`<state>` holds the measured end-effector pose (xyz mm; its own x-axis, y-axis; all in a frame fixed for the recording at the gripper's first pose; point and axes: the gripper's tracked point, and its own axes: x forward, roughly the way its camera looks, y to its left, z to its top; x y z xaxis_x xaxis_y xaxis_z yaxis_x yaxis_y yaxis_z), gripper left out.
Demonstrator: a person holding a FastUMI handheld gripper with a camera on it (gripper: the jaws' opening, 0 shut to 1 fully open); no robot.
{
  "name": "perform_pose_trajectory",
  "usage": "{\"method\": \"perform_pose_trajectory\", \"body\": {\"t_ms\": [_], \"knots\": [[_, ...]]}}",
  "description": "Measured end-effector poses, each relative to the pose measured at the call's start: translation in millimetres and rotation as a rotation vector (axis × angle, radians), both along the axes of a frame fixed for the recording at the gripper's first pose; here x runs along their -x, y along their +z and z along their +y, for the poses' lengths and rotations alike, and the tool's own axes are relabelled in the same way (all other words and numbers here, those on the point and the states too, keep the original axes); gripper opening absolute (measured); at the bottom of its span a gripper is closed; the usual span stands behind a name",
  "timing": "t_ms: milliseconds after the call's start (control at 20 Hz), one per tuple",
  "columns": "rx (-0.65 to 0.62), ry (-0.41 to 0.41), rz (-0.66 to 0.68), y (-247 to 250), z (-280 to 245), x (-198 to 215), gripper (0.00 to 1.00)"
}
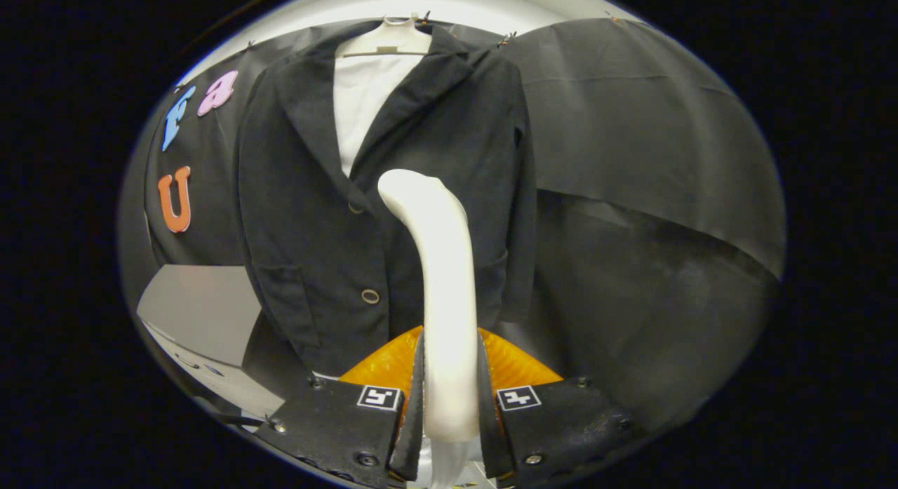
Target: Iron the clothes twice with a garment steamer, once on the left side and once on the right side.
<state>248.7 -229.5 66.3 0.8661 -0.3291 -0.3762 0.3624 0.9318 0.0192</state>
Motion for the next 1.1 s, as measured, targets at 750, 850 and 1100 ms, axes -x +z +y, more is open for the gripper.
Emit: {"method": "perform_pose_trajectory", "body": {"t_ms": [750,850,1100], "knots": [[-0.054,-0.009,0.139,-97,4,11,0.37],[-0.055,-0.01,0.156,-108,4,12,0.37],[-0.07,0.003,0.206,-137,9,19,0.37]]}}
